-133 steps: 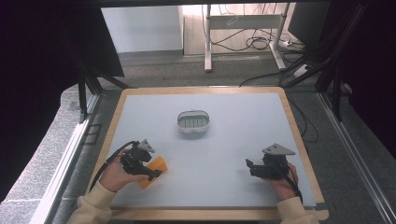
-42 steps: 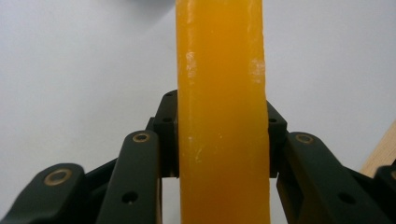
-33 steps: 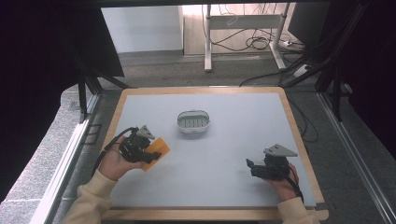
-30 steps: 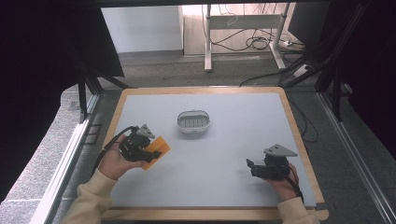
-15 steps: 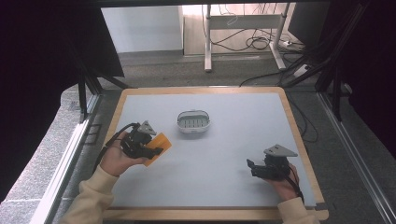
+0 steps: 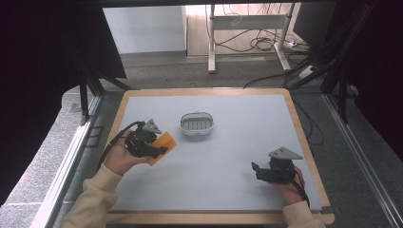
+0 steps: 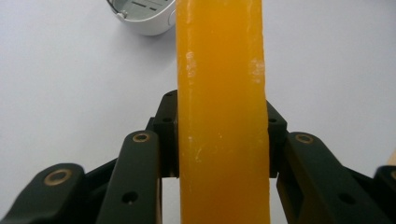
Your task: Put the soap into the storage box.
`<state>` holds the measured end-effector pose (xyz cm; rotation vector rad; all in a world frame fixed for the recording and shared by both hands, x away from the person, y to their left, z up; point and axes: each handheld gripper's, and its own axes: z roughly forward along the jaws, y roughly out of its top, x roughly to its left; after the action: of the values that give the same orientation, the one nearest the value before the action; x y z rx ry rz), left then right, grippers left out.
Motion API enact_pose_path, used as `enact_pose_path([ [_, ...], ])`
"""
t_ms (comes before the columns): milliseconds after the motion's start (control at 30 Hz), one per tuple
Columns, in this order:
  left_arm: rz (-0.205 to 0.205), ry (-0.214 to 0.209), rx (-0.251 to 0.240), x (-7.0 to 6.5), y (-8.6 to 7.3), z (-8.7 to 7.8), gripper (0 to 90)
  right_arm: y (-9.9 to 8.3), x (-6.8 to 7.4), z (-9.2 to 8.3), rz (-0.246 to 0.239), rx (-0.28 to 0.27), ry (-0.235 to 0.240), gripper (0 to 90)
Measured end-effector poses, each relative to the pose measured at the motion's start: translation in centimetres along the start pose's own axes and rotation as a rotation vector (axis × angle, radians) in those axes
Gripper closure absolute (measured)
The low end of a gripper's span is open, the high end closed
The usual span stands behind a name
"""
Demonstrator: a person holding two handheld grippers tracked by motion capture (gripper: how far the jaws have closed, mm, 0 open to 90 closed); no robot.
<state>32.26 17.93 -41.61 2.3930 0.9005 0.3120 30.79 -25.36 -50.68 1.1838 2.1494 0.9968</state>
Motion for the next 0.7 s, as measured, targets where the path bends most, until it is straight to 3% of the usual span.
enact_pose_path([
  [700,0.042,0.009,-0.009,1.0,2.4,0.1,61.8,-0.1,0.0,0.1,-0.004,0.004,-0.004,16.3],
])
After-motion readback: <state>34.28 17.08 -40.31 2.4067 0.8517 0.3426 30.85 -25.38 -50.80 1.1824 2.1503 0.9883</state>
